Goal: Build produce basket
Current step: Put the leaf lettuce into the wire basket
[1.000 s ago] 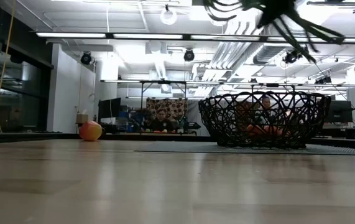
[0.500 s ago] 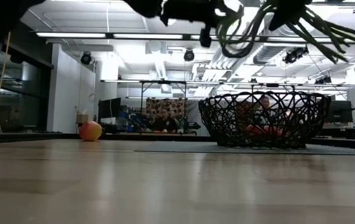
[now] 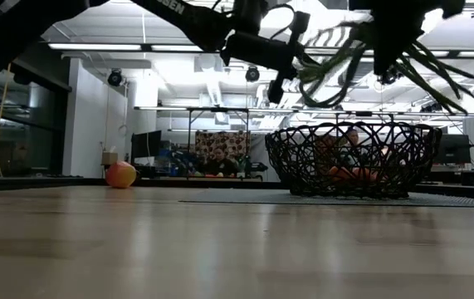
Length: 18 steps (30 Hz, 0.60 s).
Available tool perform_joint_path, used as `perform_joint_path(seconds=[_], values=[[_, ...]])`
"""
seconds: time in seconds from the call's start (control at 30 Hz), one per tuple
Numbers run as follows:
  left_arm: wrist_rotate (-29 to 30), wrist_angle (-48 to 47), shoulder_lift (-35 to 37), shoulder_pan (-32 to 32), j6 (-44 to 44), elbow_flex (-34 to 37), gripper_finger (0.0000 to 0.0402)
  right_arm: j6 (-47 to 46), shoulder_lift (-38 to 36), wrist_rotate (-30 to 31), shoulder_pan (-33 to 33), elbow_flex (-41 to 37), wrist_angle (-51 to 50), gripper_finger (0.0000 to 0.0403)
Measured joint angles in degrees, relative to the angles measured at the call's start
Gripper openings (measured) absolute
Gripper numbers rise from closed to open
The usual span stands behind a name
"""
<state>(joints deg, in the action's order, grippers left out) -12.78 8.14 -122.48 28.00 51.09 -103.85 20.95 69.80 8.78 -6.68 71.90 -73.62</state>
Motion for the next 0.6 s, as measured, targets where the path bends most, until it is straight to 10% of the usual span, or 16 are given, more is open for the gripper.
perform_joint_path(seconds=[0.6], values=[[4.6, -10.3, -0.6, 1.6, 0.4, 0.0, 0.0009, 34.1, 9.3, 4.7, -4.1, -3.7, 1.0, 0.0000]])
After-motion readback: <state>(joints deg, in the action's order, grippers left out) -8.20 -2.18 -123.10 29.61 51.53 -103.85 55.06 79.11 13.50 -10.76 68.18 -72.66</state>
